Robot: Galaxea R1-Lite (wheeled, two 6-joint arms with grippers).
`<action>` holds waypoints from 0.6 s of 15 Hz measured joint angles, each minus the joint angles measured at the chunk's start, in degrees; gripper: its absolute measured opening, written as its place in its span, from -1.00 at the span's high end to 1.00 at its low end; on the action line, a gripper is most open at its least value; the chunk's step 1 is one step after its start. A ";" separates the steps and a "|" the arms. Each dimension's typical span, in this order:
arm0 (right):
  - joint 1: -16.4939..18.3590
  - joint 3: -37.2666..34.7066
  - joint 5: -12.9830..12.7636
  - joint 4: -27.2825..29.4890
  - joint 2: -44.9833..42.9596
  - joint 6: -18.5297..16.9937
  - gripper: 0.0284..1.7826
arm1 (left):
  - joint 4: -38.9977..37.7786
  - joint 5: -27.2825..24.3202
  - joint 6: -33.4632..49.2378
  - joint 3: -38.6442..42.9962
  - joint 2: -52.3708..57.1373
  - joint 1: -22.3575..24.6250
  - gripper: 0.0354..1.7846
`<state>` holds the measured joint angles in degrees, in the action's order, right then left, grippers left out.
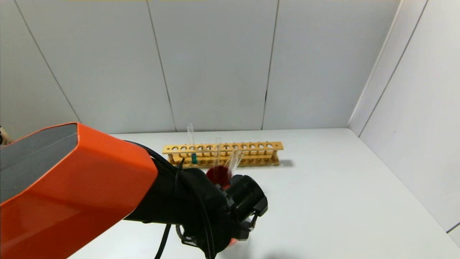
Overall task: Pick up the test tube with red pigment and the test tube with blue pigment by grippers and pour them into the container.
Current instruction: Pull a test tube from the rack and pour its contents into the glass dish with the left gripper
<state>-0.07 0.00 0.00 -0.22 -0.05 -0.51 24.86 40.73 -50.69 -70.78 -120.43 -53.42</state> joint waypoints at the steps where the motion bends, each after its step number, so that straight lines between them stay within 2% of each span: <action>1: 0.00 0.00 0.00 0.00 0.00 -0.01 -0.96 | 0.02 0.00 0.00 -0.11 -0.24 0.00 0.64; 9: 0.00 0.00 0.00 -0.02 0.00 0.00 -0.96 | 1.18 0.17 -0.09 -1.40 -1.62 -0.38 0.64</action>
<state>-0.07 0.00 0.00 -0.24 -0.05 -0.51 26.04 40.90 -50.77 -72.18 -122.05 -53.80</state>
